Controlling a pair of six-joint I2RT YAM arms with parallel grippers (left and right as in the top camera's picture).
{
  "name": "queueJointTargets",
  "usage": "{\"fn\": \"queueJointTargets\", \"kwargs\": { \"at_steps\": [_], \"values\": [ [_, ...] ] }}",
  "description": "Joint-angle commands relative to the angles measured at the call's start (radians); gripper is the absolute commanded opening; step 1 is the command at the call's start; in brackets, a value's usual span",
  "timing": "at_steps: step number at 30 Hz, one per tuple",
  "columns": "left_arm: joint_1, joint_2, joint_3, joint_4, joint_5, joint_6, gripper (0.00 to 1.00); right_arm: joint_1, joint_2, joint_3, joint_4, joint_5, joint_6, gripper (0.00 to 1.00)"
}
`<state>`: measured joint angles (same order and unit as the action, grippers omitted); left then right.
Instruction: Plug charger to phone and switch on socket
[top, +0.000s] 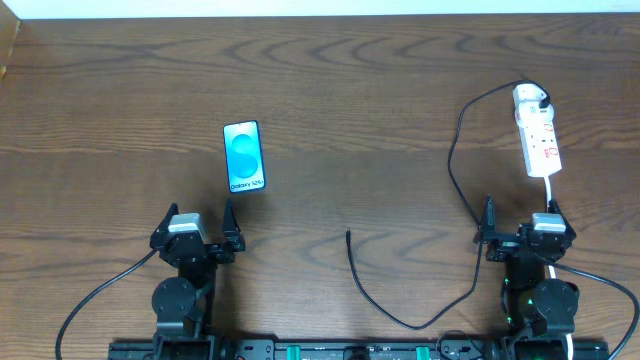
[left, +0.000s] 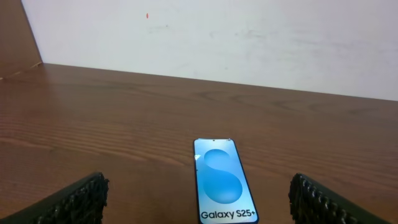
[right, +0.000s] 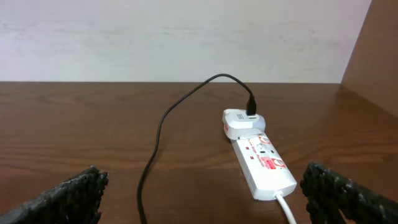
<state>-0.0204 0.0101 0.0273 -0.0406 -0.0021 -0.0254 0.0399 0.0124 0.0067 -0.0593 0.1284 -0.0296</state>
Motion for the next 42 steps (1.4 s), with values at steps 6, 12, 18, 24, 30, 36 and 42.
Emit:
{"fn": "queueJointTargets", "kwargs": {
  "at_steps": [6, 12, 18, 24, 30, 36, 42],
  "values": [
    [0.005, -0.006, -0.023, -0.033, -0.006, 0.006, 0.93, 0.013, -0.007, -0.001, -0.003, 0.008, 0.014, 0.99],
    [0.005, -0.006, -0.023, -0.033, -0.006, 0.006, 0.93, 0.013, -0.007, -0.001, -0.003, 0.008, 0.014, 0.99],
    [0.005, -0.006, -0.023, -0.033, -0.01, 0.007, 0.93, 0.013, -0.007, -0.001, -0.003, 0.008, 0.014, 0.99],
    [0.005, 0.0, -0.023, -0.033, -0.017, 0.006, 0.93, 0.013, -0.007, -0.001, -0.003, 0.008, 0.014, 0.99],
    [0.005, 0.055, -0.006, -0.034, -0.018, 0.006, 0.93, 0.013, -0.007, -0.001, -0.003, 0.008, 0.014, 0.99],
    [0.005, 0.161, 0.039, -0.034, -0.017, 0.006, 0.93, 0.013, -0.007, -0.001, -0.003, 0.008, 0.014, 0.99],
    [0.005, 0.284, 0.117, -0.031, -0.017, 0.007, 0.93, 0.013, -0.007, -0.001, -0.003, 0.008, 0.014, 0.99]
  ]
}}
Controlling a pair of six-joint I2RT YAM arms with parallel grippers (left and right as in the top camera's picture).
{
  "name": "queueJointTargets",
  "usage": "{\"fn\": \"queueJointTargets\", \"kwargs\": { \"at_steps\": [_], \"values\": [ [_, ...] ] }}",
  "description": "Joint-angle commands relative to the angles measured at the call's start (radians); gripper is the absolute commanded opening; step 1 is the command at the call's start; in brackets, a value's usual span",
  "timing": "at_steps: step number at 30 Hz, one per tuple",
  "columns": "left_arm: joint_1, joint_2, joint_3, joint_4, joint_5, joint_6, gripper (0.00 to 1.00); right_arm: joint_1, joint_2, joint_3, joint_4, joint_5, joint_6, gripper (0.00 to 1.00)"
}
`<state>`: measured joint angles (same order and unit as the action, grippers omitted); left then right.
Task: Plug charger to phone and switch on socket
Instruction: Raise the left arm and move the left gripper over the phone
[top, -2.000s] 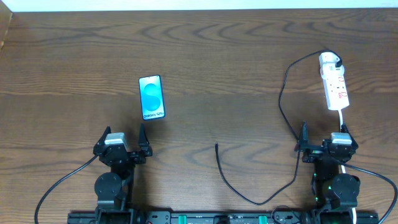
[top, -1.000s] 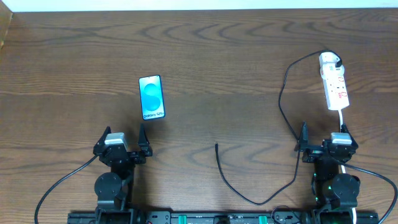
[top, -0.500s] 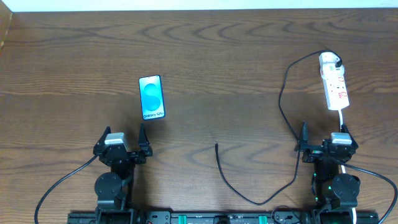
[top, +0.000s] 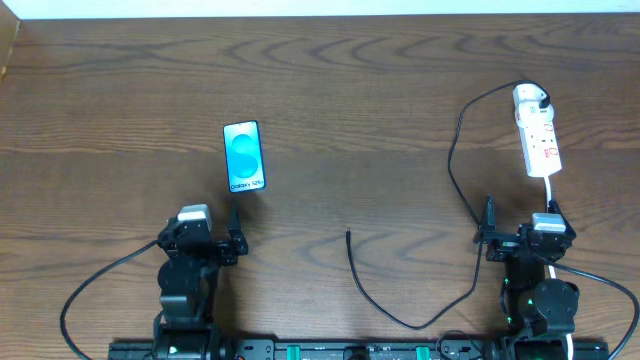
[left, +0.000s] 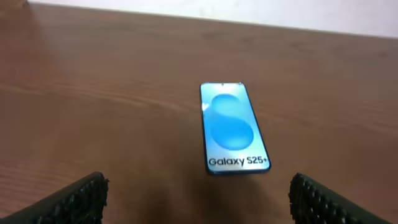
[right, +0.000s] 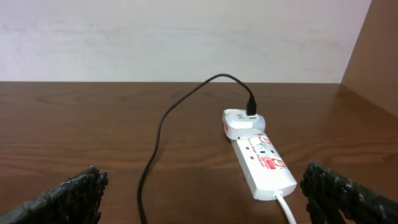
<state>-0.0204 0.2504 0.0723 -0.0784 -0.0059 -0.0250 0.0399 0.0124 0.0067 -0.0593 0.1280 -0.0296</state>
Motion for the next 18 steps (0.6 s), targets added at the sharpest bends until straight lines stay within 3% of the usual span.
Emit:
{"fn": "queueJointTargets", "kwargs": {
  "at_steps": [1, 18],
  "values": [
    [0.005, 0.064, 0.087, 0.01, -0.013, 0.006, 0.93, 0.013, -0.007, -0.001, -0.003, 0.008, 0.014, 0.99],
    [0.005, 0.286, 0.409, 0.011, -0.012, 0.006, 0.93, 0.013, -0.007, -0.001, -0.003, 0.008, 0.014, 0.99]
  ]
}}
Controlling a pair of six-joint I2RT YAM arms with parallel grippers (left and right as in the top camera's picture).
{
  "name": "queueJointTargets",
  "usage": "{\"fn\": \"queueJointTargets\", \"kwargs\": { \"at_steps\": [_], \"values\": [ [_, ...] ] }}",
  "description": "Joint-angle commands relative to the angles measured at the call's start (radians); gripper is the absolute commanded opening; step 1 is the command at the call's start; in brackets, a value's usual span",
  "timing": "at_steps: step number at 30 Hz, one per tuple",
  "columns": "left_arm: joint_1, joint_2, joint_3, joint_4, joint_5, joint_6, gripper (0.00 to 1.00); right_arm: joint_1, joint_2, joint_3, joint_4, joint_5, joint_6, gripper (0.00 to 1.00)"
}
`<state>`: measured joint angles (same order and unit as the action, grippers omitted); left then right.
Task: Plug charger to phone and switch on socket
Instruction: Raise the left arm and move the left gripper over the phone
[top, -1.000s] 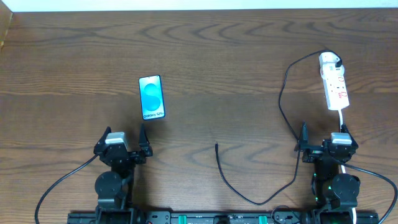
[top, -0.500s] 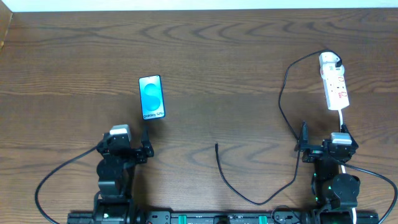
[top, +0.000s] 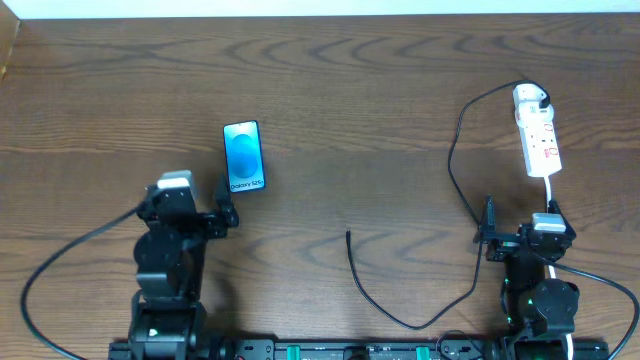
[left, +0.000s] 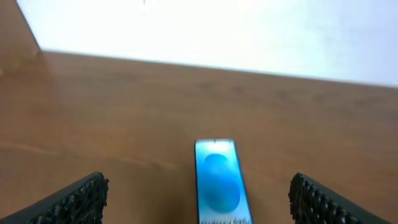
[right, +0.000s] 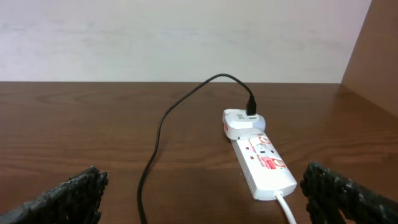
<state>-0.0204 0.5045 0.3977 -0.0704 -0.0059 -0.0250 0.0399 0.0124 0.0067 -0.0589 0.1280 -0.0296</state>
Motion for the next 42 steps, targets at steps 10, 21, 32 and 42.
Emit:
{"fn": "queueJointTargets", "kwargs": {
  "at_steps": [10, 21, 32, 42],
  "values": [
    [0.004, 0.23, 0.284, -0.013, 0.0, 0.006, 0.93, 0.013, -0.007, -0.001, -0.004, 0.008, 0.014, 0.99],
    [0.004, 0.491, 0.614, -0.314, 0.011, 0.04, 0.93, 0.013, -0.007, -0.001, -0.004, 0.008, 0.014, 0.99],
    [0.004, 0.747, 0.975, -0.616, 0.014, 0.054, 0.93, 0.013, -0.007, -0.001, -0.004, 0.008, 0.014, 0.99],
    [0.004, 0.989, 1.297, -0.936, 0.018, 0.02, 0.93, 0.013, -0.007, -0.001, -0.004, 0.008, 0.014, 0.99]
  ]
}}
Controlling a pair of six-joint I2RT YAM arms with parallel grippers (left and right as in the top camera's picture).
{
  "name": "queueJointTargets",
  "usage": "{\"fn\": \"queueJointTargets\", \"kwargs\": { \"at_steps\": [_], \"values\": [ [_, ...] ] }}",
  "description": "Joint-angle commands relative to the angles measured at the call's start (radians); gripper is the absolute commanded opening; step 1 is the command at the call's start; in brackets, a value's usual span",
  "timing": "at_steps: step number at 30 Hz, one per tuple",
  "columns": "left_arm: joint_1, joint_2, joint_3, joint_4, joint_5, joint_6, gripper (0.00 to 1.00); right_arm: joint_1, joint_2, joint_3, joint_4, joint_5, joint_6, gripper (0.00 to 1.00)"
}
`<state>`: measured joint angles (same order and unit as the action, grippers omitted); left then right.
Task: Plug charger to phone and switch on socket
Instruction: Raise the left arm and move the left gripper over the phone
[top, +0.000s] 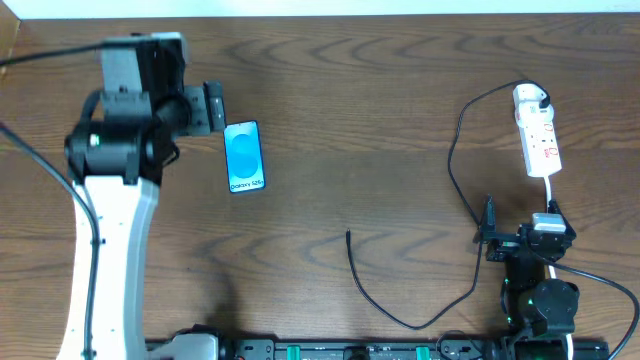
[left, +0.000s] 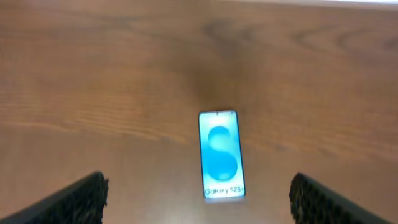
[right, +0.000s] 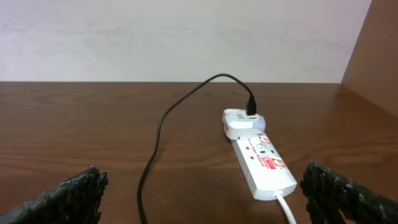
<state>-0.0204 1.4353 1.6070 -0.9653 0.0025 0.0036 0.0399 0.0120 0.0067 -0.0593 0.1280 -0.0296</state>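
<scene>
The phone (top: 245, 157) lies face up on the left half of the table, its blue screen lit (left: 221, 154). My left gripper (top: 185, 108) is raised high above the table just left of the phone, open and empty (left: 199, 193). The white power strip (top: 538, 142) lies at the far right with a white charger adapter (top: 529, 97) plugged into its far end (right: 244, 122). A black cable (top: 455, 170) runs from the adapter to a loose end (top: 348, 236) at mid-table. My right gripper (top: 518, 232) rests low at the near right, open and empty (right: 202, 190).
The strip's own white cord (right: 287, 208) runs toward my right arm's base. A wall (right: 186, 37) bounds the far edge of the wooden table (top: 350, 90). A brown side panel (right: 373, 56) stands at the right.
My left arm has risen and reached farther over the table; its gripper now looks down on the phone from high above. The phone, cable, strip and right arm have not moved.
Both arms rested at the near edge with grippers open. The left gripper then tilted toward the phone, stood closer behind it, and now hangs high over it. Neither gripper has held anything; the right arm stayed still.
</scene>
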Motion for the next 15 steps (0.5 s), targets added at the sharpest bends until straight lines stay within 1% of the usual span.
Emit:
{"fn": "queueJointTargets", "kwargs": {
  "at_steps": [1, 2, 5, 7, 15],
  "values": [
    [0.004, 0.084, 0.117, -0.068, 0.01, -0.009, 0.93, 0.013, -0.006, -0.001, -0.003, 0.008, 0.014, 0.99],
    [0.004, 0.128, 0.161, -0.11, 0.01, -0.016, 0.93, 0.013, -0.006, -0.001, -0.003, 0.008, 0.014, 0.99],
    [0.004, 0.185, 0.199, -0.153, 0.014, -0.035, 0.93, 0.013, -0.006, -0.001, -0.003, 0.008, 0.014, 0.99],
    [0.004, 0.23, 0.208, -0.184, 0.014, -0.057, 0.93, 0.013, -0.006, -0.001, -0.003, 0.008, 0.014, 0.99],
    [0.003, 0.345, 0.207, -0.257, 0.017, -0.057, 0.93, 0.013, -0.006, -0.001, -0.003, 0.008, 0.014, 0.99]
  ]
}}
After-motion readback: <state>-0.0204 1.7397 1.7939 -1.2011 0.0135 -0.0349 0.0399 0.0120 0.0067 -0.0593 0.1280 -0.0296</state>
